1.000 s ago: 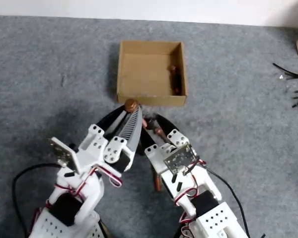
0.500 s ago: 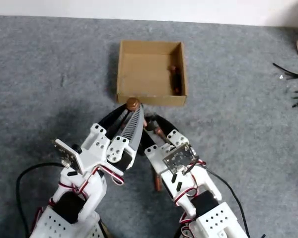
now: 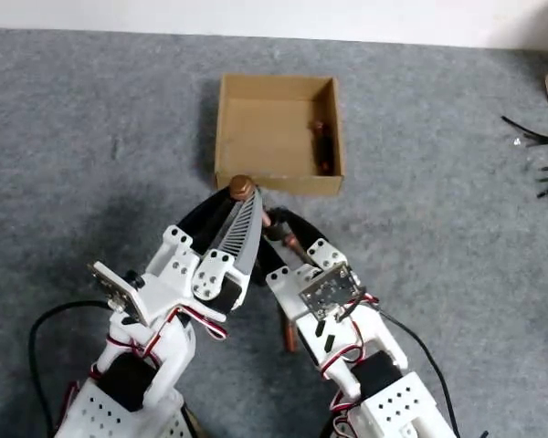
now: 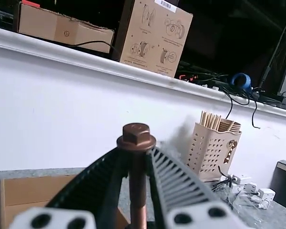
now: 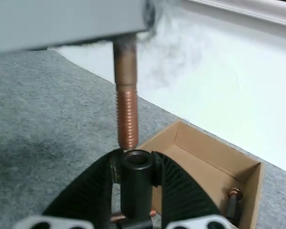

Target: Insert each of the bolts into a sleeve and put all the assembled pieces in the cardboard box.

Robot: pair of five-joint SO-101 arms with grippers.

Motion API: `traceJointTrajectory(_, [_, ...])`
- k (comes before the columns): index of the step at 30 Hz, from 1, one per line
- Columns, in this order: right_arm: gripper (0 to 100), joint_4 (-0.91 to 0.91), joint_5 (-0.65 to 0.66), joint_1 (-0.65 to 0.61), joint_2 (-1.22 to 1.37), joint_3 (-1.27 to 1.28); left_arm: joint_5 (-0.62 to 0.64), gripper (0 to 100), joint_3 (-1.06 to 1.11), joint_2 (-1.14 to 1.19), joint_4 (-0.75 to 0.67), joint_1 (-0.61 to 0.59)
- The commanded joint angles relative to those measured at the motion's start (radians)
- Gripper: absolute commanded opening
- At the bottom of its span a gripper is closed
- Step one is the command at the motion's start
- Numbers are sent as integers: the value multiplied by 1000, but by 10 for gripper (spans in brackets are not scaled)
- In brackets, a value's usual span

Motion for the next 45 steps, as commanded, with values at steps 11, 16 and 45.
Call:
traceJointTrajectory(11, [5,31,12,-22,-25,120,-8,4,91,10,-144,-7])
traceJointTrajectory(16, [5,30,12,-22,-27,120,-8,4,108,10,-144,-8])
traceJointTrajectory(45, [5,12,12,28,-27,120,-6,4,139,-2,184,1])
